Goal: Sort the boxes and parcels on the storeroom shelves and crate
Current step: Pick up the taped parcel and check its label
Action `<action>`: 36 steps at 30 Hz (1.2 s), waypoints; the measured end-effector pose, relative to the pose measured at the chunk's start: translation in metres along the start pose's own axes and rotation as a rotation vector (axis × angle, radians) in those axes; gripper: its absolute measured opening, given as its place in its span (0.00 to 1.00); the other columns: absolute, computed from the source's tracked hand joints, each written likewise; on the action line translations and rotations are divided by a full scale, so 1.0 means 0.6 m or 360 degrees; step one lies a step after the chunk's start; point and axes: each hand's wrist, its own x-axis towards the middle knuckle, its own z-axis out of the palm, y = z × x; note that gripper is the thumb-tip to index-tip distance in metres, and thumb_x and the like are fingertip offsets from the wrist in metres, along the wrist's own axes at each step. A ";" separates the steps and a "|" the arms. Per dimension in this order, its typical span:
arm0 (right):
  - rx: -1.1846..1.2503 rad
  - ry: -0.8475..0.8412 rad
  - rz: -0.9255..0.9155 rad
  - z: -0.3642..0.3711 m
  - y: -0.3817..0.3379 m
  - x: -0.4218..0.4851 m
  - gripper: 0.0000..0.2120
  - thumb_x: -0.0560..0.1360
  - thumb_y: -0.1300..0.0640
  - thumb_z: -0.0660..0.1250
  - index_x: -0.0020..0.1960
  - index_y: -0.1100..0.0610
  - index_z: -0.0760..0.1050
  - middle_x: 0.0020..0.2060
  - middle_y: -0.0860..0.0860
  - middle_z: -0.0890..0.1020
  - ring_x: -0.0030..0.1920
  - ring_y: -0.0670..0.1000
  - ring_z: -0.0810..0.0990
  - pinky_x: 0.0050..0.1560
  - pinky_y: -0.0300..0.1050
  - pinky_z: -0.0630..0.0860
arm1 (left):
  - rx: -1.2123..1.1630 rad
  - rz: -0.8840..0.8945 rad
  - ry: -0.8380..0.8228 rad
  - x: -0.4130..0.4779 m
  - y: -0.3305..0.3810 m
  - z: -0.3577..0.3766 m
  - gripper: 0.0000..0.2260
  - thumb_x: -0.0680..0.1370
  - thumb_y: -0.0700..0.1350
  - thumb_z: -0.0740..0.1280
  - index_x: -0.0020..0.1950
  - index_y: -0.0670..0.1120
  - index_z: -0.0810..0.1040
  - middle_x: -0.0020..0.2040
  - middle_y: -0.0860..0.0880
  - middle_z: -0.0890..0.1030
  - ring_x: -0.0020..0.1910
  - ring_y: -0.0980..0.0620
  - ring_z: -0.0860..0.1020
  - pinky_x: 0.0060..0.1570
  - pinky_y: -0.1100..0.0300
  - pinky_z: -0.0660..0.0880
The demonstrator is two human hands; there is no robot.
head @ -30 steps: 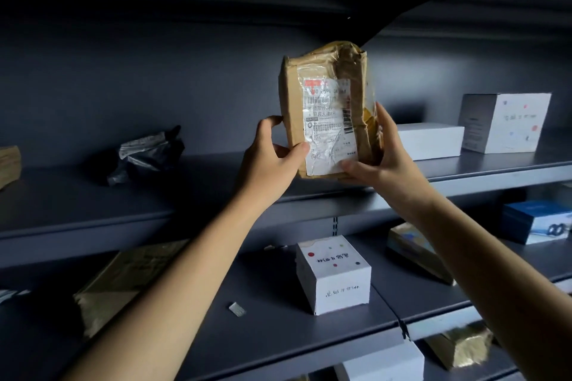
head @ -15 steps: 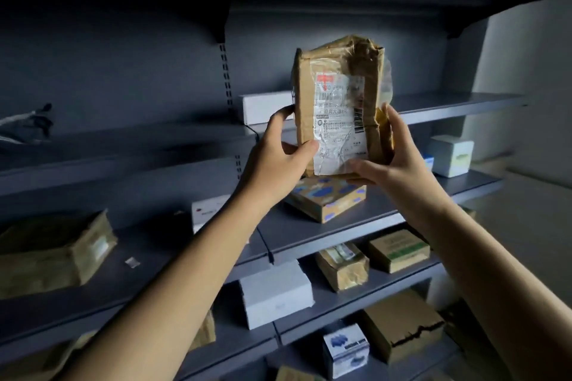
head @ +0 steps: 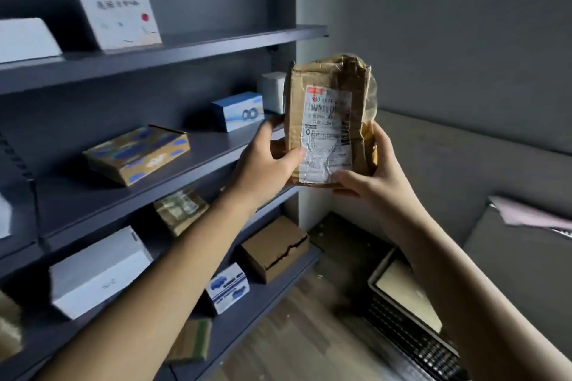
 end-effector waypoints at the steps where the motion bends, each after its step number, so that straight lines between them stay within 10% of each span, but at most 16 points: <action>1: -0.0027 0.0053 0.0017 -0.027 0.013 0.003 0.40 0.71 0.72 0.69 0.75 0.48 0.59 0.59 0.52 0.78 0.51 0.48 0.84 0.43 0.50 0.83 | -0.0030 -0.0008 -0.0052 0.016 -0.003 0.031 0.14 0.76 0.49 0.69 0.60 0.57 0.73 0.59 0.56 0.80 0.58 0.56 0.78 0.62 0.49 0.75; 8: -0.0192 0.0418 0.0253 -0.221 0.132 0.049 0.40 0.72 0.70 0.69 0.74 0.45 0.57 0.59 0.52 0.78 0.47 0.42 0.83 0.38 0.40 0.80 | -0.0197 -0.0036 -0.0427 0.145 -0.047 0.283 0.18 0.75 0.49 0.69 0.63 0.57 0.72 0.60 0.58 0.79 0.63 0.54 0.75 0.66 0.49 0.71; 12: -0.0334 0.0632 0.0408 -0.328 0.210 0.078 0.40 0.71 0.67 0.72 0.73 0.44 0.57 0.61 0.50 0.78 0.56 0.46 0.81 0.54 0.52 0.81 | -0.0285 -0.0085 -0.0693 0.220 -0.087 0.437 0.17 0.79 0.42 0.67 0.65 0.54 0.69 0.53 0.63 0.73 0.60 0.61 0.69 0.54 0.74 0.63; 18: -0.0469 0.0933 0.0801 -0.479 0.306 0.079 0.44 0.65 0.55 0.77 0.74 0.51 0.55 0.63 0.48 0.76 0.59 0.44 0.79 0.63 0.53 0.76 | -0.0216 -0.0330 -0.1010 0.275 -0.135 0.650 0.31 0.78 0.47 0.68 0.78 0.44 0.58 0.75 0.48 0.65 0.74 0.50 0.62 0.72 0.56 0.59; 25: -0.0411 0.1123 0.1152 -0.653 0.437 0.038 0.32 0.66 0.56 0.75 0.66 0.48 0.67 0.55 0.44 0.81 0.53 0.44 0.81 0.57 0.48 0.79 | -0.0121 -0.0531 -0.1211 0.262 -0.184 0.891 0.13 0.79 0.44 0.66 0.63 0.46 0.69 0.59 0.49 0.79 0.56 0.51 0.79 0.51 0.55 0.79; 36: -0.0430 0.1138 0.1692 -0.890 0.743 -0.058 0.24 0.64 0.52 0.70 0.59 0.50 0.72 0.56 0.54 0.76 0.52 0.50 0.78 0.49 0.47 0.80 | 0.0388 -0.0762 -0.1343 0.172 -0.342 1.273 0.15 0.80 0.47 0.62 0.66 0.47 0.71 0.61 0.47 0.75 0.53 0.51 0.76 0.54 0.55 0.74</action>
